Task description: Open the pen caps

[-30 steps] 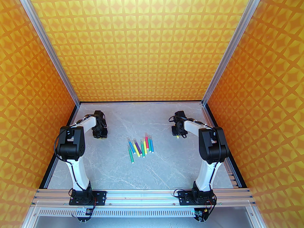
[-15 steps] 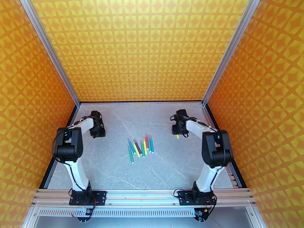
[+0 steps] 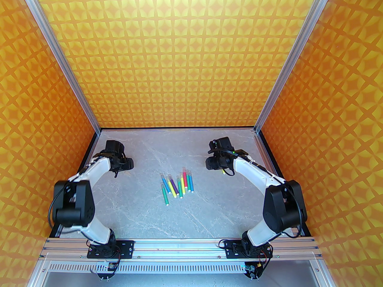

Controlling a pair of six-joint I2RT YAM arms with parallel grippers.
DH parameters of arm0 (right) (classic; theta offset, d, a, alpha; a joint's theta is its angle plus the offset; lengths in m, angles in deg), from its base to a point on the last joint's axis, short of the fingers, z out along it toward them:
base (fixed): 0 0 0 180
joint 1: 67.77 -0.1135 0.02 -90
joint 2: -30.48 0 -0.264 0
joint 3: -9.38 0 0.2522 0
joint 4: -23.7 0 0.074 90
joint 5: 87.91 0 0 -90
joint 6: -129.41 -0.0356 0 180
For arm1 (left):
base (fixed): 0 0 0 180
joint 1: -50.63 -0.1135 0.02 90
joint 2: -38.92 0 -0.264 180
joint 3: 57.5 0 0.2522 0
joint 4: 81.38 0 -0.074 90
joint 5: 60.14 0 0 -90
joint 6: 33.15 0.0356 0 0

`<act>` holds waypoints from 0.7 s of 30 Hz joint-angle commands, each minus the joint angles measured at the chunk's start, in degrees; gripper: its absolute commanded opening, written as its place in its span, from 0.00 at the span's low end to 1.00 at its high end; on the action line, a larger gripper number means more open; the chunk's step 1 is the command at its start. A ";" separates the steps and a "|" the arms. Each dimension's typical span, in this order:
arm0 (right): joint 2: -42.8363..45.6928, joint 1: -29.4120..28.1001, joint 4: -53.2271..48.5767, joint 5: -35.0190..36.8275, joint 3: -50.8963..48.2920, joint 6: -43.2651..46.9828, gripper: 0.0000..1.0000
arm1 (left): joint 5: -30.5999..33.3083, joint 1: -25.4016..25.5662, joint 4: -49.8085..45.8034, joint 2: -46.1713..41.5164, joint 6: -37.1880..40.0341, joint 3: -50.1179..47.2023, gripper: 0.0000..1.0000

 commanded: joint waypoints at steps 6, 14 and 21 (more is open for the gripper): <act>1.80 -7.89 -1.13 -1.69 -5.26 -2.71 0.48 | -6.11 2.91 7.30 -13.07 -5.52 -10.79 0.64; -1.72 -11.58 2.17 -3.96 -7.22 -4.90 0.48 | -9.83 3.65 7.58 -24.71 -8.22 -16.87 0.75; -7.24 -13.15 4.46 -5.84 -5.67 -5.85 0.47 | -10.61 3.76 6.91 -31.86 -9.30 -18.99 0.81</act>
